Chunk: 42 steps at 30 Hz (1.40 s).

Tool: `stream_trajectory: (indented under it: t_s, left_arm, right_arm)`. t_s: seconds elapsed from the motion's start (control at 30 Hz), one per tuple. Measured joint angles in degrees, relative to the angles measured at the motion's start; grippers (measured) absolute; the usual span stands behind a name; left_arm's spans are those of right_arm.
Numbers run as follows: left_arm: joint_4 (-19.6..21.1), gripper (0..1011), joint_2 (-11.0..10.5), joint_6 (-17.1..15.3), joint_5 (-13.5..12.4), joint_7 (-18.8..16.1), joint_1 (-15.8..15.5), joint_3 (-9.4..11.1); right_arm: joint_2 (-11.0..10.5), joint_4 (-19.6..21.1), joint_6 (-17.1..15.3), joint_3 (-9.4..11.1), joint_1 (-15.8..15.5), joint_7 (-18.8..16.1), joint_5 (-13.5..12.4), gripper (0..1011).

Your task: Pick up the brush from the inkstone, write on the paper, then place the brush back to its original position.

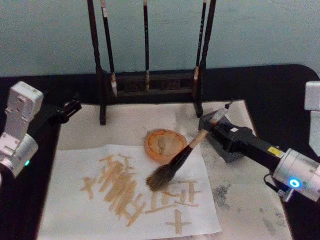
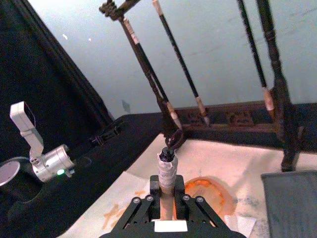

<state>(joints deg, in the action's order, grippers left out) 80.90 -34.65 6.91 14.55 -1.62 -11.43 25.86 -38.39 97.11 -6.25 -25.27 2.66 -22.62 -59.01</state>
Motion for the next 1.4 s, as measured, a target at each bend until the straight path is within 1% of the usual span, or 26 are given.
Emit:
stream_trajectory:
  t_s: [0.17, 0.3, 0.4, 0.5, 0.7, 0.83, 0.97, 1.17, 1.3, 1.4]
  left_arm:
    - [0.0, 1000, 0.0, 0.0, 0.0, 0.0, 0.0, 0.0]
    - [0.0, 1002, 0.0, 0.0, 0.0, 0.0, 0.0, 0.0]
    - [0.0, 1002, 0.0, 0.0, 0.0, 0.0, 0.0, 0.0]
    - [0.0, 1000, 0.0, 0.0, 0.0, 0.0, 0.0, 0.0]
    - [0.0, 1002, 0.0, 0.0, 0.0, 0.0, 0.0, 0.0]
    - [0.0, 1000, 0.0, 0.0, 0.0, 0.0, 0.0, 0.0]
    - [0.0, 1002, 0.0, 0.0, 0.0, 0.0, 0.0, 0.0]
    - [0.0, 1002, 0.0, 0.0, 0.0, 0.0, 0.0, 0.0]
    - [0.0, 1002, 0.0, 0.0, 0.0, 0.0, 0.0, 0.0]
    - [0.0, 1002, 0.0, 0.0, 0.0, 0.0, 0.0, 0.0]
  right_arm:
    - [-0.5, 1.3, 0.8, 1.7, -1.1, -0.5, -1.0, 161]
    - [-0.4, 2.6, 1.3, 2.2, -1.3, -1.3, -1.6, 161]
    - [-0.3, 3.4, 1.4, 2.2, -1.1, -1.8, -1.6, 161]
    - [0.1, 4.2, 1.4, 1.5, -0.5, -2.1, -1.4, 161]
    - [1.4, 4.7, 0.7, -1.0, 1.4, -2.5, 0.2, 161]
    - [2.6, 3.6, -0.1, -2.8, 2.9, -2.5, 1.2, 161]
    - [3.7, 2.0, -0.7, -3.8, 3.9, -2.4, 1.5, 161]
    - [4.7, -0.5, -1.1, -4.5, 4.7, -2.3, 1.5, 161]
    - [4.8, -1.5, -1.2, -4.5, 4.7, -2.4, 1.2, 161]
    - [4.5, -1.9, -1.1, -4.0, 4.3, -2.4, 0.6, 161]
